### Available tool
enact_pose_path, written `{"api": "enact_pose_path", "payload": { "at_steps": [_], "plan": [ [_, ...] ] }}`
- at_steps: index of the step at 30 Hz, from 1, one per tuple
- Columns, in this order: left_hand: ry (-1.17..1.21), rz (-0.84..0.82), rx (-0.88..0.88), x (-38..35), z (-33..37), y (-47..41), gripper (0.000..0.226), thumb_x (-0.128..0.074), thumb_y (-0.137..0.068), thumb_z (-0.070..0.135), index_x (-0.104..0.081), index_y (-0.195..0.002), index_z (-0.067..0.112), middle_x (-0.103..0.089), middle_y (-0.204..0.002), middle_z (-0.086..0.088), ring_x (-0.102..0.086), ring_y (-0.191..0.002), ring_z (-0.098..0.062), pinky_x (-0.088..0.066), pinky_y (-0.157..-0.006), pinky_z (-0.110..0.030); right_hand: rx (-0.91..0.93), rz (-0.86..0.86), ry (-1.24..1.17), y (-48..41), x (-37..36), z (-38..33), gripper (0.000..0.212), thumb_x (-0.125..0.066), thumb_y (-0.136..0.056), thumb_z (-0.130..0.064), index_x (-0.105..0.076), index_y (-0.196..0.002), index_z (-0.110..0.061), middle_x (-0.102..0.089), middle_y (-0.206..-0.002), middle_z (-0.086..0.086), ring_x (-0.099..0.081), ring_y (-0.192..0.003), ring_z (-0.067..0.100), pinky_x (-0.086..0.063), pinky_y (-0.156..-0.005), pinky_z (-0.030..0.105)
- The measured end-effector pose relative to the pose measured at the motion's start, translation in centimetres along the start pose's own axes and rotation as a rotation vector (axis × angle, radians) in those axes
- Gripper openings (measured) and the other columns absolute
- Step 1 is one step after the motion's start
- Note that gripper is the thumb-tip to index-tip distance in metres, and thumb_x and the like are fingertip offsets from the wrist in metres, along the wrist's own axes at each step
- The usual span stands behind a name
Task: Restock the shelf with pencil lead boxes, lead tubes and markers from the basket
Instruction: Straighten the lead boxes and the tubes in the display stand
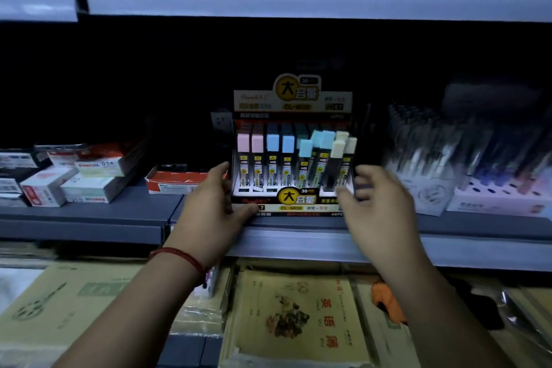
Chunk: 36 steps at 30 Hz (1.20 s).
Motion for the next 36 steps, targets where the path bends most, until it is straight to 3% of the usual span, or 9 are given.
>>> {"api": "enact_pose_path", "payload": {
  "at_steps": [2, 5, 8, 11, 16, 20, 25, 30, 36],
  "plan": [
    [0.0, 0.016, 0.004, 0.0, 0.0, -0.3, 0.081, -0.079, -0.085, 0.024, -0.035, -0.153, 0.017, -0.056, -0.107, 0.009, -0.056, -0.098, -0.013, -0.041, -0.086, -0.026, 0.01, -0.084, 0.065, 0.3, -1.0, 0.0, 0.057, -0.061, -0.099, -0.026, -0.041, -0.151, -0.016, -0.046, -0.145, 0.006, -0.055, -0.119, 0.024, -0.049, -0.103, 0.04],
    [-0.014, 0.059, -0.05, -0.1, 0.3, -0.6, 0.068, -0.076, -0.087, 0.017, -0.044, -0.147, 0.015, -0.067, -0.116, 0.002, -0.065, -0.107, -0.022, -0.047, -0.093, -0.029, 0.045, -0.131, 0.057, 0.4, -1.6, -0.5, 0.059, -0.06, -0.1, -0.021, -0.037, -0.154, -0.017, -0.04, -0.151, 0.004, -0.056, -0.116, 0.018, -0.047, -0.104, 0.033],
    [-0.039, 0.081, -0.044, -0.1, 0.3, -0.7, 0.072, -0.081, -0.083, 0.025, -0.045, -0.144, 0.013, -0.069, -0.121, -0.003, -0.064, -0.112, -0.022, -0.051, -0.095, -0.032, 0.029, -0.139, 0.0, 0.0, -1.8, -0.2, 0.059, -0.061, -0.099, -0.025, -0.04, -0.153, -0.016, -0.042, -0.149, 0.003, -0.054, -0.125, 0.023, -0.047, -0.106, 0.042],
    [-0.108, 0.131, -0.074, 0.5, 0.8, -0.8, 0.069, -0.08, -0.083, 0.029, -0.045, -0.141, 0.01, -0.066, -0.119, -0.007, -0.063, -0.109, -0.026, -0.053, -0.092, -0.038, 0.054, -0.029, -0.051, -0.5, -0.8, -0.6, 0.052, -0.061, -0.097, -0.022, -0.047, -0.147, -0.017, -0.048, -0.139, 0.002, -0.057, -0.115, 0.021, -0.051, -0.098, 0.041],
    [-0.213, 0.292, -0.328, 1.6, 5.8, 0.2, 0.048, -0.067, -0.09, 0.027, -0.05, -0.132, 0.013, -0.05, -0.105, -0.001, -0.052, -0.09, -0.019, -0.047, -0.075, -0.034, 0.32, 0.136, -0.021, -1.2, 1.0, -4.5, 0.042, -0.06, -0.098, -0.023, -0.053, -0.139, -0.024, -0.042, -0.121, -0.002, -0.05, -0.102, 0.018, -0.05, -0.084, 0.038],
    [-0.174, 0.154, -0.44, -0.3, 8.2, 0.5, 0.048, -0.06, -0.094, 0.026, -0.047, -0.14, 0.025, -0.05, -0.08, 0.011, -0.052, -0.072, -0.008, -0.046, -0.059, -0.033, 0.418, 0.15, 0.093, -2.3, 1.0, -6.9, 0.039, -0.055, -0.098, -0.02, -0.054, -0.136, -0.027, -0.034, -0.113, 0.001, -0.043, -0.109, 0.024, -0.047, -0.084, 0.04],
    [-0.129, 0.073, -0.411, -1.9, 7.2, -0.4, 0.068, -0.059, -0.096, 0.025, -0.027, -0.154, 0.041, -0.054, -0.079, 0.01, -0.053, -0.068, -0.007, -0.049, -0.059, -0.038, 0.428, 0.113, 0.176, -3.1, 0.2, -7.8, 0.039, -0.05, -0.096, -0.005, -0.063, -0.127, -0.025, -0.03, -0.104, -0.001, -0.038, -0.113, 0.027, -0.046, -0.091, 0.04],
    [-0.151, 0.043, -0.397, -2.6, 6.7, -0.9, 0.066, -0.057, -0.097, 0.024, -0.028, -0.152, 0.044, -0.055, -0.079, 0.009, -0.053, -0.068, -0.011, -0.049, -0.06, -0.044, 0.425, 0.073, 0.194, -3.4, -0.2, -8.2, 0.044, -0.048, -0.096, -0.003, -0.062, -0.128, -0.03, -0.031, -0.101, -0.002, -0.037, -0.109, 0.023, -0.043, -0.09, 0.036],
    [-0.135, 0.034, -0.369, -2.9, 6.5, -1.0, 0.069, -0.057, -0.097, 0.024, -0.023, -0.154, 0.044, -0.057, -0.079, 0.01, -0.053, -0.064, -0.007, -0.05, -0.058, -0.041, 0.431, -0.016, 0.269, -3.3, -0.7, -8.9, 0.061, -0.047, -0.087, 0.001, -0.057, -0.135, -0.035, -0.041, -0.108, 0.004, -0.037, -0.109, 0.028, -0.043, -0.095, 0.041]
  ]
}}
Point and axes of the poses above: each hand's wrist, its own y-axis away from the middle knuckle, its own x-axis out of the back of the hand, z = x × y, the point moved 8 cm from there along -y, towards the middle knuckle
